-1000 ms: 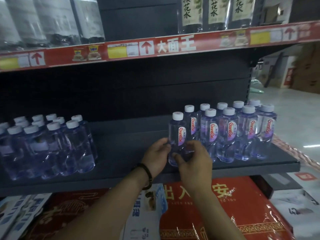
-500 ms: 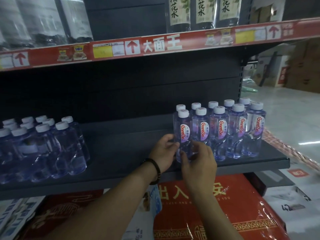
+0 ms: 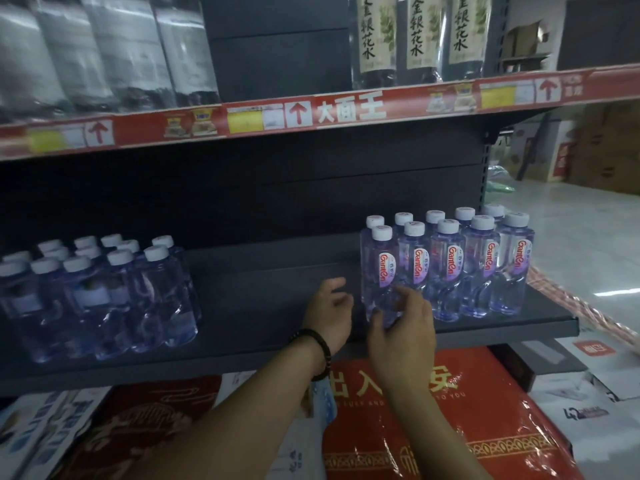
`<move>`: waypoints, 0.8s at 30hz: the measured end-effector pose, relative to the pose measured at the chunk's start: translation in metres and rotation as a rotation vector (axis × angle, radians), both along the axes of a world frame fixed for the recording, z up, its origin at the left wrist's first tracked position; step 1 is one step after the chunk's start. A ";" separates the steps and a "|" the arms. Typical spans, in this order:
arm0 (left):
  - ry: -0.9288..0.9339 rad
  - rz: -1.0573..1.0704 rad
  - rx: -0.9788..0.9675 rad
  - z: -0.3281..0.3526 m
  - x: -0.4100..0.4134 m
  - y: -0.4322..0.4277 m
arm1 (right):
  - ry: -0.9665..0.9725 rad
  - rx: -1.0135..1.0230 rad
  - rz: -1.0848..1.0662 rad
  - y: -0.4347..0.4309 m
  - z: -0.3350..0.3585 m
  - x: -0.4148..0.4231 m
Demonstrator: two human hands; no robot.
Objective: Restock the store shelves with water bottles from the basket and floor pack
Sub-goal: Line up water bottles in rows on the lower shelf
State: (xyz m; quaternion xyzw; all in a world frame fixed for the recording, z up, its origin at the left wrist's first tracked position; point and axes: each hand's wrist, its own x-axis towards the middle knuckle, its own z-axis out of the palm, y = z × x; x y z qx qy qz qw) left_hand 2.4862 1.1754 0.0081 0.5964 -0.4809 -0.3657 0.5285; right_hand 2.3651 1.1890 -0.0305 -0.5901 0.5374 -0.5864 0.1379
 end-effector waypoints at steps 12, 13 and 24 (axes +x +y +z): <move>-0.252 0.720 -0.303 0.010 0.164 0.117 | -0.105 0.242 0.676 0.046 0.033 0.174; -0.280 0.720 -0.284 0.006 0.174 0.121 | -0.114 0.266 0.716 0.047 0.030 0.189; -0.252 0.527 -0.143 -0.005 0.227 0.133 | -0.063 0.187 0.836 0.034 0.019 0.262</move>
